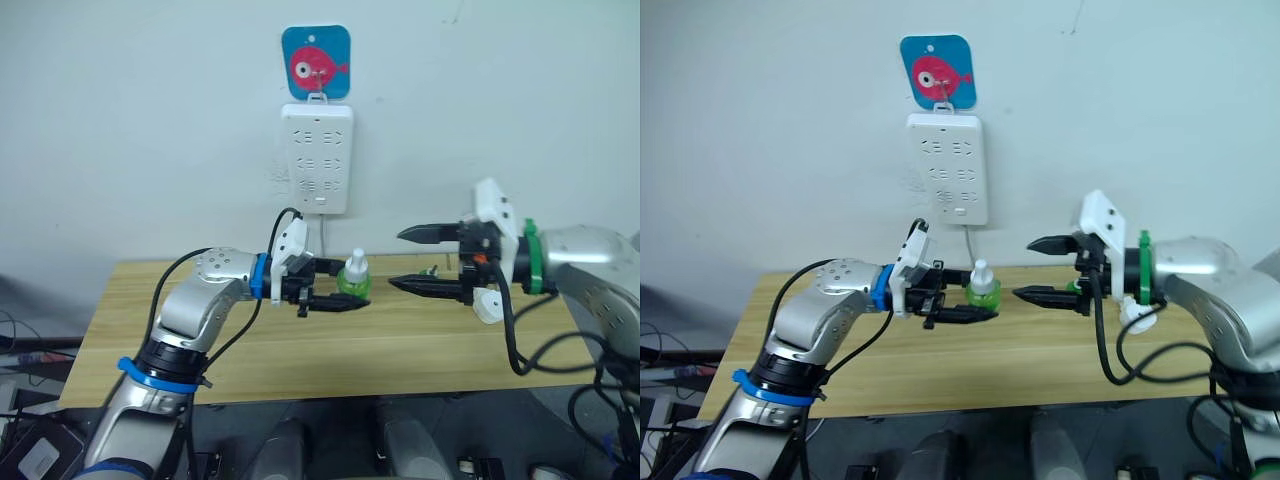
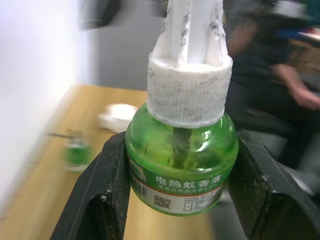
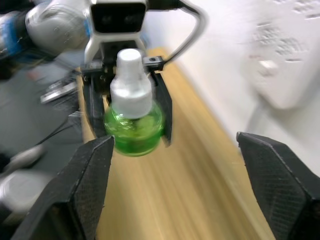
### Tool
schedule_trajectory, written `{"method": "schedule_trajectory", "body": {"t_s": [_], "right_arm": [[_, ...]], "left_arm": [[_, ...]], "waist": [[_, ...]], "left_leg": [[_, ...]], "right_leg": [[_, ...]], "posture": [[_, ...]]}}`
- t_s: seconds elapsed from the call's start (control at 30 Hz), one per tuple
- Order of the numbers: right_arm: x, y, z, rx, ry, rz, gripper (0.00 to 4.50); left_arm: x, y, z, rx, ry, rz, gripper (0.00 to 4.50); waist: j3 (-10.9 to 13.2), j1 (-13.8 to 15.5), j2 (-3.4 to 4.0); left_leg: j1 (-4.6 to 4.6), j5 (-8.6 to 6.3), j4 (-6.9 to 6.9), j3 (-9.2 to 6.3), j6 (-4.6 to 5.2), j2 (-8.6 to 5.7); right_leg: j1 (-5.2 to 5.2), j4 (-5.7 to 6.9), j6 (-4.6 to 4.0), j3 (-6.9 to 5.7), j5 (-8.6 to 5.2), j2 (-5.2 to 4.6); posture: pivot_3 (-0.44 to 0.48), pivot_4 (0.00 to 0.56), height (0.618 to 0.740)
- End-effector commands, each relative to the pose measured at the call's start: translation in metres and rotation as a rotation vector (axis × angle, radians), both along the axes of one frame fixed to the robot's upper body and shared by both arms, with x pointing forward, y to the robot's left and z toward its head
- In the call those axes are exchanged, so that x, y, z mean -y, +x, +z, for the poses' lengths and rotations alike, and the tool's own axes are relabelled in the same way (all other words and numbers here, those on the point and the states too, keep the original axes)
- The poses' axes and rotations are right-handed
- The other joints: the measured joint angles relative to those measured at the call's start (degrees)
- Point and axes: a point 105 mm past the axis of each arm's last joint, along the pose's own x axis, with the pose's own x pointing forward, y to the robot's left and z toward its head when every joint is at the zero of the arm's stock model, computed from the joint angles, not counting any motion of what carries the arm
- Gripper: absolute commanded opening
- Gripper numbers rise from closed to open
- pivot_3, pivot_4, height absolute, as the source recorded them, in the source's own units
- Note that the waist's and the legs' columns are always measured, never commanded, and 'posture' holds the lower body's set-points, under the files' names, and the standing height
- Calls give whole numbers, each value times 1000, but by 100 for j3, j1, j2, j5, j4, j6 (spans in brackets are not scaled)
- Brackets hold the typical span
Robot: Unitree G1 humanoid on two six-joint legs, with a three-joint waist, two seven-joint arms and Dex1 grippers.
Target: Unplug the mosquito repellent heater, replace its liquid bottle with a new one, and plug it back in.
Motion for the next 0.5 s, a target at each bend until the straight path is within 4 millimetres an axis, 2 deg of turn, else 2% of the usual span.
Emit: {"method": "schedule_trajectory", "body": {"t_s": [0.03, 0.1, 0.27, 0.43, 0.5], "right_arm": [[-22, -15, 6, 117, 58, -89, 4123], [-35, -16, 7, 136, 120, -139, 4123], [-51, 4, 1, 183, 146, -293, 4123], [-55, 10, 0, 201, 157, -331, 4123], [-57, 12, 0, 203, 169, -334, 3767]], "left_arm": [[7, 12, 8, 103, -65, 98, 2308], [13, 13, 8, 117, -86, 110, 2308], [22, 15, 9, 148, -106, 129, 2308], [23, 14, 13, 155, -113, 130, 2308], [23, 13, 14, 160, -110, 128, 2308]], "waist": [[-1, -25, 0], [-3, -88, 0], [-8, -178, 4], [-9, -196, 6], [-9, -197, 6]], "left_leg": [[-1, 0, 2, 5, 0, -1], [4, 0, 4, 16, 0, -1], [16, 10, 4, 18, -13, 0], [15, 17, 4, 15, -14, 0], [14, 17, 3, 11, -14, 0]], "right_leg": [[-2, 3, 1, 6, 0, 0], [-3, 8, 2, 16, 2, 0], [0, 15, -6, 17, 16, 5], [2, 12, -7, 12, 20, 12], [2, 12, -7, 12, 20, 12]], "posture": [[-204, 171, 740], [-217, 174, 740], [-232, 170, 740], [-216, 165, 740], [-216, 165, 740]]}}
